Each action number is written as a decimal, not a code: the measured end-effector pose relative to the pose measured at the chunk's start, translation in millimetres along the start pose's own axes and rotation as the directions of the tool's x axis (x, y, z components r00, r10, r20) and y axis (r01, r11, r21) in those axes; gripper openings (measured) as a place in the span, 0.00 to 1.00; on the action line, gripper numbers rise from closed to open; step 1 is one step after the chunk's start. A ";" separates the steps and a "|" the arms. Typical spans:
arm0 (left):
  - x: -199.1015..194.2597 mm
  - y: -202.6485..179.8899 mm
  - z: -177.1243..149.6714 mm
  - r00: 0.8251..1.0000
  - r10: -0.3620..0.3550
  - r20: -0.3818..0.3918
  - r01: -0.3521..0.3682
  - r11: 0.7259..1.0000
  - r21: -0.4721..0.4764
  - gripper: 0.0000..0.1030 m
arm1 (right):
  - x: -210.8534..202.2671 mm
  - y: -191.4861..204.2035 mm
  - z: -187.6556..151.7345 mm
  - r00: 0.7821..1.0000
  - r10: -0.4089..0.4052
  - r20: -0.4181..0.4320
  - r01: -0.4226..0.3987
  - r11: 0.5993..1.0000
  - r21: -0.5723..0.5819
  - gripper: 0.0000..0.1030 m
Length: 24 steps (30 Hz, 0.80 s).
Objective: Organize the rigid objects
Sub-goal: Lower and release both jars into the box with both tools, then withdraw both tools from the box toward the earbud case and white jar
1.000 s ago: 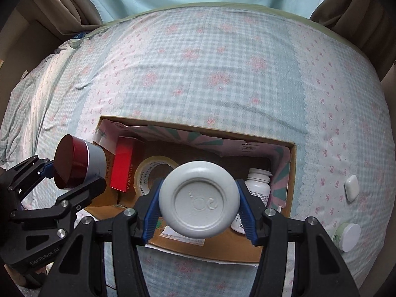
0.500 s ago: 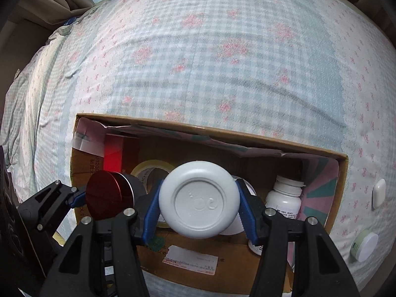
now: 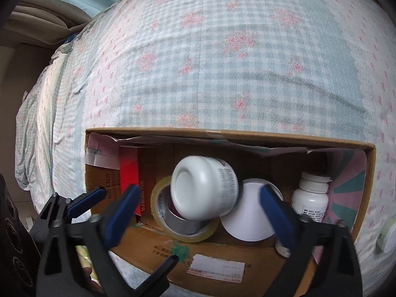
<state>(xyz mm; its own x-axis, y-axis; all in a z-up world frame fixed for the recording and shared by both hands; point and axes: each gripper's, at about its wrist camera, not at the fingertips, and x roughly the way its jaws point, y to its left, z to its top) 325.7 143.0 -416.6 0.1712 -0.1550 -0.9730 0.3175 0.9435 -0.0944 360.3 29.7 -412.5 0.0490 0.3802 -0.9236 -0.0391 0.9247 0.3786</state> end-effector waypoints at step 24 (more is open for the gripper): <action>-97.2 -6.6 -30.0 0.987 0.071 0.145 -0.073 0.997 0.010 1.00 | -82.4 22.1 -33.8 0.986 -0.047 0.158 0.056 0.997 -0.055 1.00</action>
<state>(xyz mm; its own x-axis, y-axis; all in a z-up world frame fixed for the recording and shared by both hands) 279.0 160.6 -327.7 0.3265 -0.1285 -0.9364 0.3139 0.9492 -0.0208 321.7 18.2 -330.0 0.2083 0.3345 -0.9191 -0.0907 0.9423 0.3224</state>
